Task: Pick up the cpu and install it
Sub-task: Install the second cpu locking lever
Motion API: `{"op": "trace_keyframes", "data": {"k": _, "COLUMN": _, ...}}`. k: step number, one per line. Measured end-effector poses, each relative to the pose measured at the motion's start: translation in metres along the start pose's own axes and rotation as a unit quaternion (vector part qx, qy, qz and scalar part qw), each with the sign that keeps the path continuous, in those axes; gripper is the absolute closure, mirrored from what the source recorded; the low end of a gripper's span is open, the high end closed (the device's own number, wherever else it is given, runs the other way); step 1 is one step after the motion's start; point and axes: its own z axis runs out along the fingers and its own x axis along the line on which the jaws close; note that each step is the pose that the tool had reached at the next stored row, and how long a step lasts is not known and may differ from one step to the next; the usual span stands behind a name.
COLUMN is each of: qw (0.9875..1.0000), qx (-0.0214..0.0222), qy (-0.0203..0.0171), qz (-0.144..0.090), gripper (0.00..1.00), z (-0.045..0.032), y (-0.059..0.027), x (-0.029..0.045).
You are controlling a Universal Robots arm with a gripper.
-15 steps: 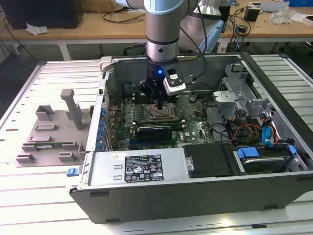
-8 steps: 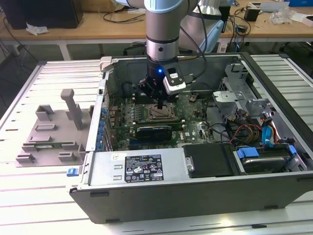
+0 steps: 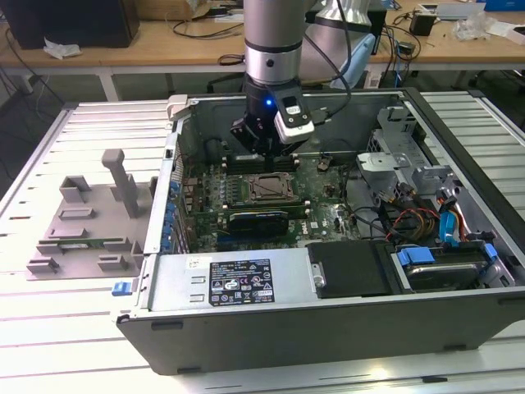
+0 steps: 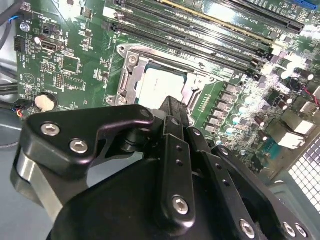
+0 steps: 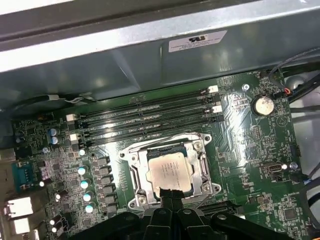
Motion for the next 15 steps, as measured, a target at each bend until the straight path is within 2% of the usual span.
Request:
{"op": "trace_keyframes", "data": {"k": 2, "qw": 0.9999, "qx": 0.0001, "qy": 0.0001, "qz": -0.014, "gripper": 0.89, "z": 0.0, "y": 0.0, "x": -0.0001}}
{"op": "trace_keyframes", "data": {"k": 5, "qw": 0.9989, "qx": 0.0003, "qy": 0.0004, "qz": -0.046, "gripper": 0.89, "z": 0.0001, "y": 0.0, "x": -0.0002}}
{"op": "trace_keyframes", "data": {"k": 8, "qw": 0.9968, "qx": 0.0004, "qy": 0.0007, "qz": -0.08, "gripper": 0.89, "z": 0.0003, "y": 0.0, "x": -0.0002}}
{"op": "trace_keyframes", "data": {"k": 9, "qw": 0.9957, "qx": 0.0005, "qy": 0.0008, "qz": -0.093, "gripper": 0.89, "z": 0.0004, "y": 0.0, "x": -0.0002}}
{"op": "trace_keyframes", "data": {"k": 15, "qw": 0.9953, "qx": 0.0007, "qy": 0.0008, "qz": -0.097, "gripper": 0.89, "z": 0.0004, "y": -0.0019, "x": -0.0006}}
